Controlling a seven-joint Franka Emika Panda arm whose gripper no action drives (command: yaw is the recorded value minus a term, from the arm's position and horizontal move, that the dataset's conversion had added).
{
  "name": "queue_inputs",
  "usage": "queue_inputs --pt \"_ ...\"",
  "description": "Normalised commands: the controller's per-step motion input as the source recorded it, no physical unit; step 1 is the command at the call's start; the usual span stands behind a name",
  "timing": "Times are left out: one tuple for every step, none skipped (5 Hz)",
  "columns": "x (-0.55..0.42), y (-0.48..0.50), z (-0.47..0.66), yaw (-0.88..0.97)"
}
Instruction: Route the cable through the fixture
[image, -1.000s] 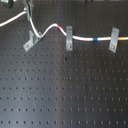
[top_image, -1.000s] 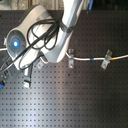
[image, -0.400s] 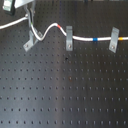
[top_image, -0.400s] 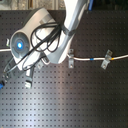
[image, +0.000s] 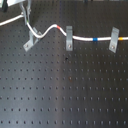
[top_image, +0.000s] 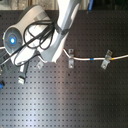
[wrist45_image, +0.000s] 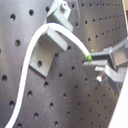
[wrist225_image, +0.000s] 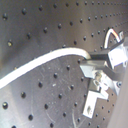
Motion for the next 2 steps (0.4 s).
queue_inputs --pt "0.076 0.071 0.38 0.00" --pt "0.024 0.034 0.34 0.00"
